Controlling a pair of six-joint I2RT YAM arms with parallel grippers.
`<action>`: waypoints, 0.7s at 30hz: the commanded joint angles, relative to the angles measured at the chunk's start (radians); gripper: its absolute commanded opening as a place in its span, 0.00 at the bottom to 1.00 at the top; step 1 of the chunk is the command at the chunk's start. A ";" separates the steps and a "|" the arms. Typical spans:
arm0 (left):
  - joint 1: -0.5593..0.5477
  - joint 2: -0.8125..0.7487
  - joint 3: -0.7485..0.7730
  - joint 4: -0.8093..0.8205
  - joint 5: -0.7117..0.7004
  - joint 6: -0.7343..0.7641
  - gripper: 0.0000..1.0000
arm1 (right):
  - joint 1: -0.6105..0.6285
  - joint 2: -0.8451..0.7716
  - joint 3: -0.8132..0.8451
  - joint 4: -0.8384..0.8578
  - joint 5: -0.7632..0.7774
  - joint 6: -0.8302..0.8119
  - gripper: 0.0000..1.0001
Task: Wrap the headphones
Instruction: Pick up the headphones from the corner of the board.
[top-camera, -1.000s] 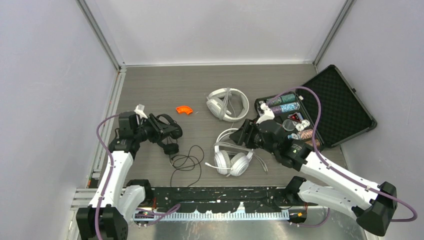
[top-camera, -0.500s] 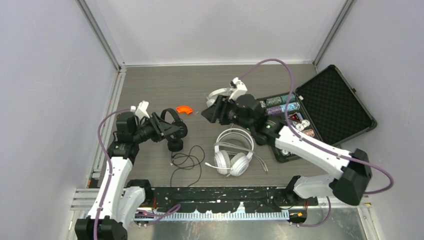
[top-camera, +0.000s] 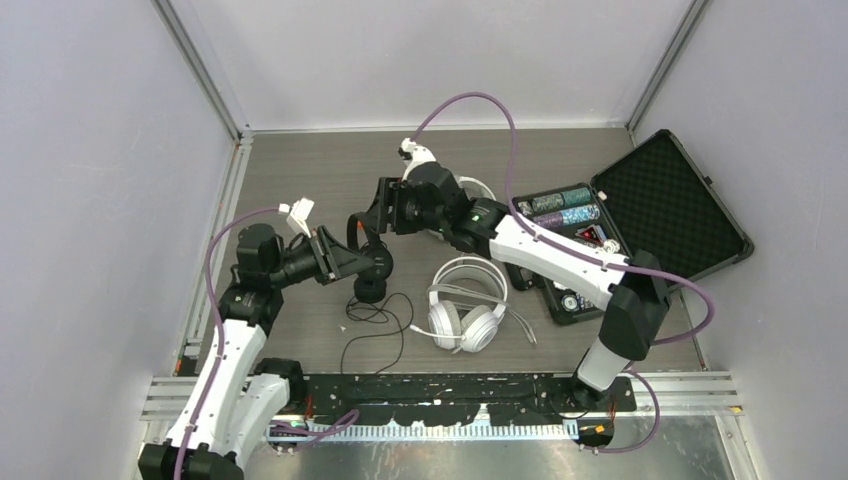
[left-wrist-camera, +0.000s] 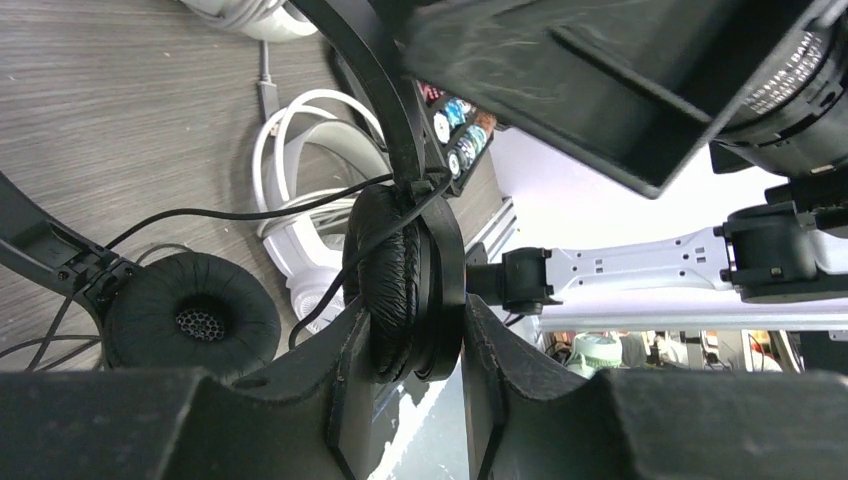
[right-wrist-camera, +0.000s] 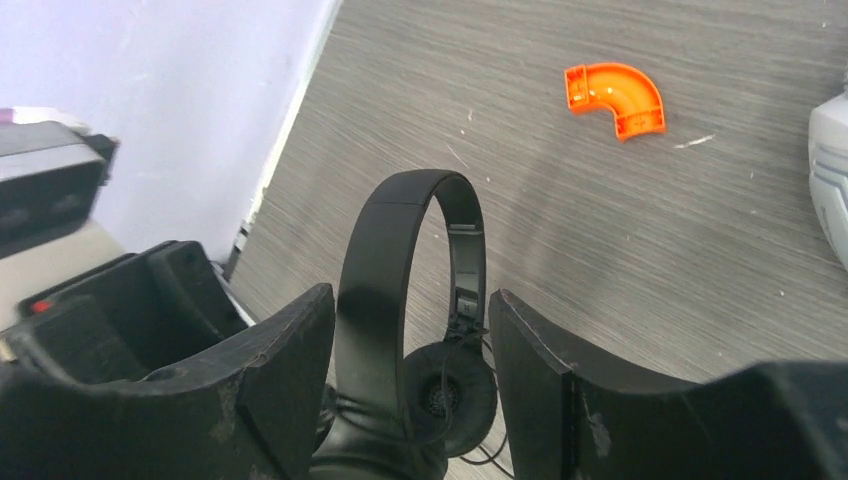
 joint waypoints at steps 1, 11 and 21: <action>-0.032 0.006 0.053 0.079 0.026 0.030 0.29 | 0.012 0.035 0.072 -0.077 0.008 -0.043 0.64; -0.091 0.080 0.077 0.084 -0.033 0.062 0.29 | 0.013 0.070 0.072 -0.065 -0.010 -0.042 0.54; -0.094 0.029 0.105 0.005 -0.118 0.029 0.59 | -0.016 0.002 0.022 0.034 -0.080 -0.053 0.21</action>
